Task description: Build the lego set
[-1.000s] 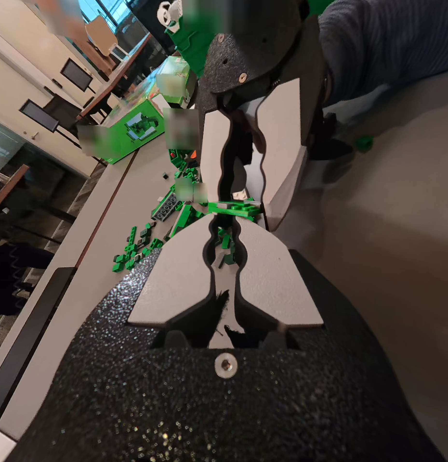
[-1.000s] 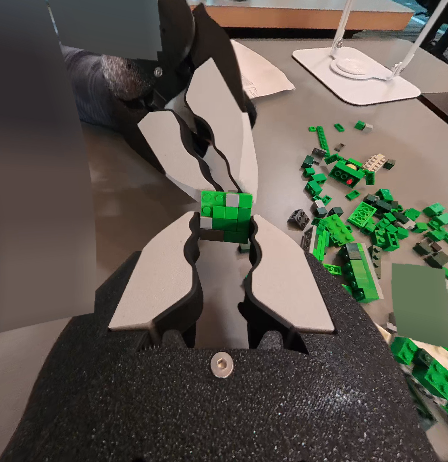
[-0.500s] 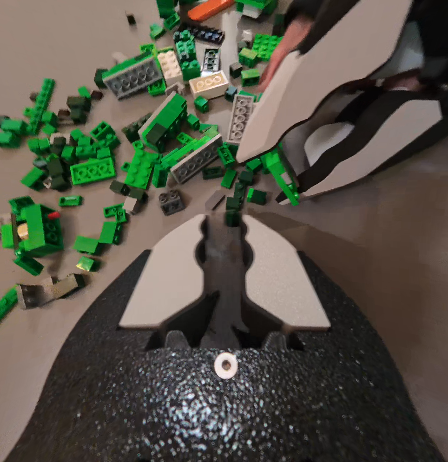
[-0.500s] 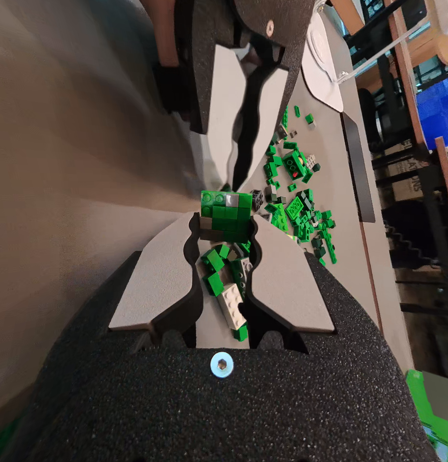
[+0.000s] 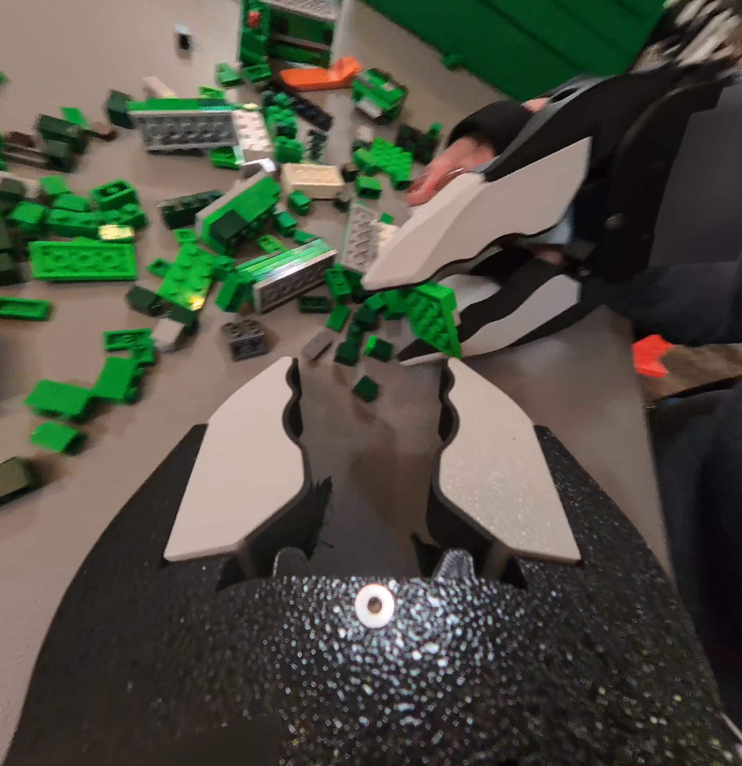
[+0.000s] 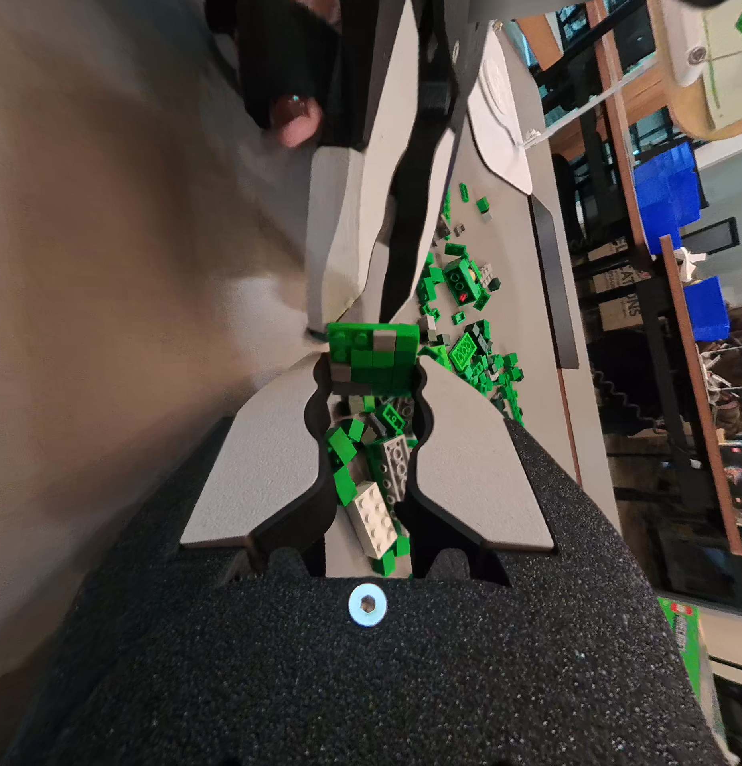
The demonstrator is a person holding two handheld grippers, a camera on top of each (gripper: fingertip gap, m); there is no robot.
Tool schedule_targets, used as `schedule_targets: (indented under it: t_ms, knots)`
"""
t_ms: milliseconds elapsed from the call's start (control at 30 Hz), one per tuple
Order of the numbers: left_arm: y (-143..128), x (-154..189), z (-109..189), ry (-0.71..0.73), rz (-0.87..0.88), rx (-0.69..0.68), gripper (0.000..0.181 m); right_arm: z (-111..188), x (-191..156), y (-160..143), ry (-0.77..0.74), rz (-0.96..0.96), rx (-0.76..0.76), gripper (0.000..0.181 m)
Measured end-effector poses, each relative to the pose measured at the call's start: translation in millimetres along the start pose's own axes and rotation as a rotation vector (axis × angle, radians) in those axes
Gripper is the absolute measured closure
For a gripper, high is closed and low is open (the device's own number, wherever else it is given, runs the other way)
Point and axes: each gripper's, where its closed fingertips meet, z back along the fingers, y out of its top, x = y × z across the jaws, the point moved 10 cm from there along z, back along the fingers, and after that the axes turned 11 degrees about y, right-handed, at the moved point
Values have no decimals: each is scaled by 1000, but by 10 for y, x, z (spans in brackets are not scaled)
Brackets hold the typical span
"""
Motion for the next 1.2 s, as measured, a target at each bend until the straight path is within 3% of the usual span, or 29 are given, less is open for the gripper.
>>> schedule_targets:
  t_ms: [33,100,267,433,533,667,833,1100,1167,1200]
  knots:
    - [10,35,-7,-69,22,20,119,5,1,19,-9,2,8,144]
    - [19,85,-22,-161,46,37,126,13,-3,46,-19,16,15,144]
    - [57,84,31,-247,93,120,123,-31,-29,37,-33,67,-64,144]
    - [53,132,-12,-196,66,92,122,-83,-69,127,-58,121,-117,144]
    - [30,213,-74,-71,15,60,146,-107,-100,186,-77,155,-131,144]
    - [28,218,-60,-82,108,111,153,-69,-68,176,-100,112,-59,144]
    - [14,97,-13,-272,297,146,156,-4,2,173,-129,-2,45,134]
    - [16,78,-10,-353,285,152,156,-18,-27,187,-105,23,36,144]
    - [17,65,-10,-319,281,137,156,-28,-18,153,-124,37,-10,144]
    - [18,55,-4,-282,255,130,148,-39,-13,128,-131,43,-42,144]
